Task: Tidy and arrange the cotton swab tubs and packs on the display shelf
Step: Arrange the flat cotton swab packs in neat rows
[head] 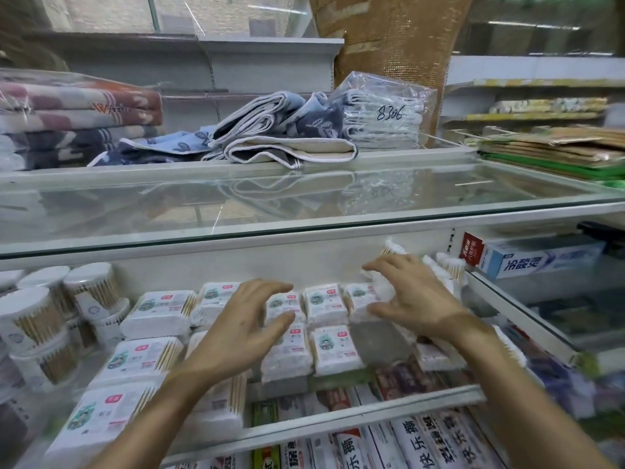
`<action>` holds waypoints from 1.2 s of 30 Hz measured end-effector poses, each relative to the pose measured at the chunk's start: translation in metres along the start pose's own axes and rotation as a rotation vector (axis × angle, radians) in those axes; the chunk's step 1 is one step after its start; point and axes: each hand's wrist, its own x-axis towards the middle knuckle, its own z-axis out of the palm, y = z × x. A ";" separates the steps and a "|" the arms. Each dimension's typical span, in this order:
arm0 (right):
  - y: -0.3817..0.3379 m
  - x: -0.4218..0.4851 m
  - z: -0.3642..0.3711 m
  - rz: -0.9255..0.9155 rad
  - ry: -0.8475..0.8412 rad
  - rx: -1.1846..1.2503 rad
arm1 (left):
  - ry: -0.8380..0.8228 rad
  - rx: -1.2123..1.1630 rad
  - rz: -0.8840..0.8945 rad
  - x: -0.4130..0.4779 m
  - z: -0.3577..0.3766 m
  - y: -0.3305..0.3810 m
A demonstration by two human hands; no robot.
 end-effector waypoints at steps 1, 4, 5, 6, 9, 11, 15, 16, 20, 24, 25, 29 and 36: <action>0.010 -0.003 -0.006 0.049 -0.011 -0.081 | 0.010 -0.029 -0.002 0.003 0.002 0.003; 0.030 -0.011 -0.016 0.163 -0.076 -0.231 | 0.018 -0.089 0.017 0.011 0.011 0.012; 0.033 -0.012 -0.016 0.181 -0.108 -0.260 | 0.017 -0.102 0.027 0.013 0.013 0.014; 0.035 -0.013 -0.015 0.194 -0.133 -0.267 | 0.017 -0.115 0.035 0.015 0.015 0.016; 0.037 -0.015 -0.014 0.205 -0.123 -0.209 | 0.017 -0.136 0.050 0.019 0.019 0.021; 0.041 -0.015 -0.014 0.187 -0.053 -0.138 | 0.016 -0.142 0.057 0.020 0.020 0.022; 0.039 -0.014 -0.014 0.206 0.148 0.195 | 0.041 -0.216 0.046 0.021 0.016 0.026; 0.035 -0.013 -0.015 0.213 0.199 0.328 | 0.049 -0.231 0.046 0.021 0.015 0.027; 0.004 -0.008 -0.022 0.312 0.251 1.052 | 0.022 -0.227 0.087 0.021 0.015 0.030; -0.020 0.000 -0.009 0.424 0.085 1.454 | -0.016 -0.165 0.124 0.021 0.016 0.033; -0.025 0.001 -0.005 0.427 0.052 1.488 | -0.013 -0.135 0.136 0.021 0.017 0.033; -0.037 0.003 0.008 0.433 0.006 1.502 | 0.016 -0.121 0.156 0.020 0.015 0.028; -0.048 0.005 0.014 0.402 -0.007 1.685 | 0.050 -0.425 -0.058 0.018 0.010 0.023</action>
